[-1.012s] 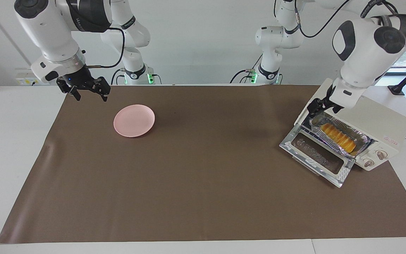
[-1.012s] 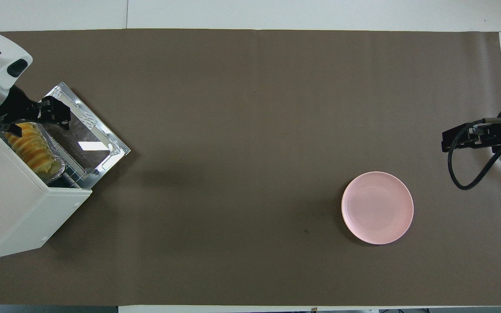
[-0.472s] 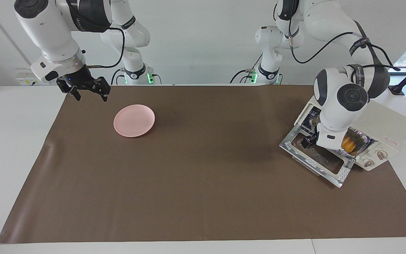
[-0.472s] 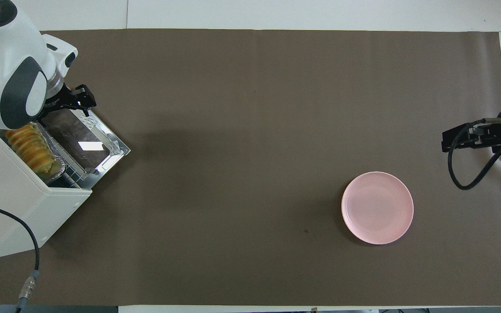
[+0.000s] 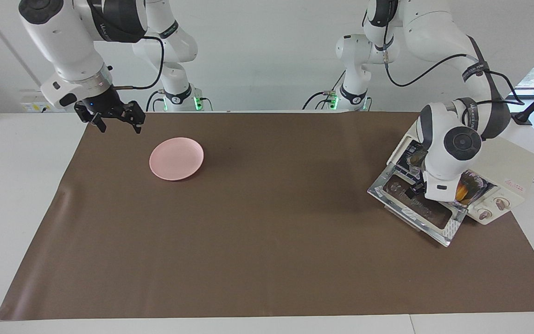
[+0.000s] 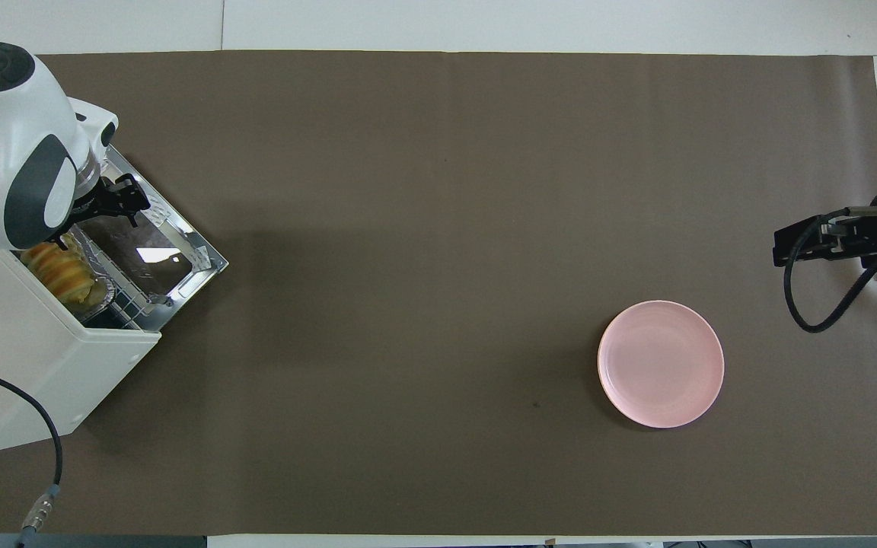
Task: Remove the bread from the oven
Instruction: 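Reach the left gripper into the oven and grasp the foil tray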
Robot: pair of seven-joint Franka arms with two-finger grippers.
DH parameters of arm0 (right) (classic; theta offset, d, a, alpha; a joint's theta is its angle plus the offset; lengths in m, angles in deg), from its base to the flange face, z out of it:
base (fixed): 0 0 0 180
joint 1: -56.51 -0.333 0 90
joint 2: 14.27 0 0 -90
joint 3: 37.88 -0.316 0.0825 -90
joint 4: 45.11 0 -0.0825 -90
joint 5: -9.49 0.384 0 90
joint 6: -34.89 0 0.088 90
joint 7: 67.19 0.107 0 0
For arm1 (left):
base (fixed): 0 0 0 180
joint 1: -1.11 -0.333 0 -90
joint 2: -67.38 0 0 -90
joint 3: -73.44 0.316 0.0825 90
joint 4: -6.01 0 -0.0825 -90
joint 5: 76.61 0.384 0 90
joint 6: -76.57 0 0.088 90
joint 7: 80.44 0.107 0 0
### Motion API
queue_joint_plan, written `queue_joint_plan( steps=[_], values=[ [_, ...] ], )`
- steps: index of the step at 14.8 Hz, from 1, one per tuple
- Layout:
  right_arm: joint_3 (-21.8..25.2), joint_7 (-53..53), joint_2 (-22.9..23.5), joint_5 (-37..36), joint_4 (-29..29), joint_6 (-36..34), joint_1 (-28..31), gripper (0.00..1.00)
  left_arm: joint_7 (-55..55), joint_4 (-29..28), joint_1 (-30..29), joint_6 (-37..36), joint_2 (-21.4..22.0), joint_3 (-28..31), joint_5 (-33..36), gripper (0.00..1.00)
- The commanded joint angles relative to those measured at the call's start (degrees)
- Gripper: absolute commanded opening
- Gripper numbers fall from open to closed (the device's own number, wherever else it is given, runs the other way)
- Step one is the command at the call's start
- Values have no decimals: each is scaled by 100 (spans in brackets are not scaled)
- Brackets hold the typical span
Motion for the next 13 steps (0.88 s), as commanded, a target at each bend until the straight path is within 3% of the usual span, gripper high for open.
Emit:
queue_joint_plan(
  steps=[1, 4, 13],
  values=[
    [-19, -102, -124, -66, -146, 86, 24, 100, -113, -460, -104, 228, 328, -30, 156, 100],
    [-19, -102, -124, -66, -146, 86, 24, 100, -121, -794, -114, 588, 442, -30, 156, 100],
    [-19, -102, -124, -66, -146, 86, 24, 100, -763, -988, -78, 897, 372, -30, 156, 100]
  ],
)
